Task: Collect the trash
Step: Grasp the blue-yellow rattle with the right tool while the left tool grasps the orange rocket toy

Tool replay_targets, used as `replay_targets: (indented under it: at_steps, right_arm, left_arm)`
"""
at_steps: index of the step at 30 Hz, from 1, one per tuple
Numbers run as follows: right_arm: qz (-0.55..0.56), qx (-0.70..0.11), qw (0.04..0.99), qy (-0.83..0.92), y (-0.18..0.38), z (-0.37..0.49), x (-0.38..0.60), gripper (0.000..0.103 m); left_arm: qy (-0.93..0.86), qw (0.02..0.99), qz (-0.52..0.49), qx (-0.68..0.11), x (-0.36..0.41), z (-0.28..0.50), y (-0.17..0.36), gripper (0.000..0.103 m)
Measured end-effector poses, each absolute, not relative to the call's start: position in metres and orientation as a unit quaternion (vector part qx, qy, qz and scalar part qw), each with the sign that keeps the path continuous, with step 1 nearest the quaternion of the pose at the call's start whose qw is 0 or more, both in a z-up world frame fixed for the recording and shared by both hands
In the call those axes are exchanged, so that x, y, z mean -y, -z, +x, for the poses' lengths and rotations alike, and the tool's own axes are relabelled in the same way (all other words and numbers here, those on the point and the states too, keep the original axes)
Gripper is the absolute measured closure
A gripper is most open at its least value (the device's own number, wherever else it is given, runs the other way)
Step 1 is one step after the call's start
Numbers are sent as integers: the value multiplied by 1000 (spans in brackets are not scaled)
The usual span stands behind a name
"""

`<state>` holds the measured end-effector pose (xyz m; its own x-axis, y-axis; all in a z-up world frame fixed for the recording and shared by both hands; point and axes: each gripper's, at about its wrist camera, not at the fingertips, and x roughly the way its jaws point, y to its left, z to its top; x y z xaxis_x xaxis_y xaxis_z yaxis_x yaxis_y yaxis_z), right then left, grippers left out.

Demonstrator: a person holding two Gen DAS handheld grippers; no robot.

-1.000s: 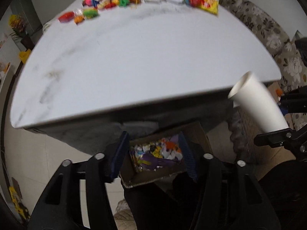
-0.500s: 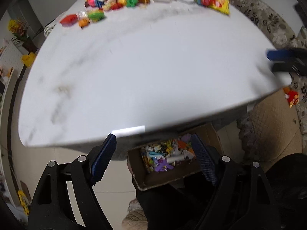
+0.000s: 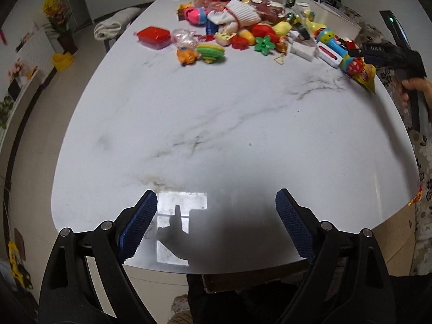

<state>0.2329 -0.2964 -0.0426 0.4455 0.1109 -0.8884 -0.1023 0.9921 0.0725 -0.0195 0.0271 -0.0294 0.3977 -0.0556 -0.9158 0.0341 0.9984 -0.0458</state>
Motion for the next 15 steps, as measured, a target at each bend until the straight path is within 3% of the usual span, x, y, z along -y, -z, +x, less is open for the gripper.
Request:
replay_targets:
  at_steps: [2, 4, 9, 14, 15]
  right_arm:
    - [13, -533, 844, -65, 35, 253, 293, 38]
    - [3, -546, 834, -78, 27, 267, 286, 56]
    - [-78, -557, 818, -121, 12, 268, 258, 56]
    - [-103, -622, 767, -119, 52, 309, 254, 56]
    - [-95, -639, 754, -118, 63, 320, 255, 60]
  left_arm:
    - [29, 830, -19, -556, -31, -18, 34, 16]
    - [35, 830, -20, -557, -32, -17, 34, 16]
    - [47, 835, -20, -547, -30, -19, 33, 16]
    - [52, 827, -38, -558, -29, -12, 39, 16]
    - [52, 828, -36, -557, -28, -11, 39, 16]
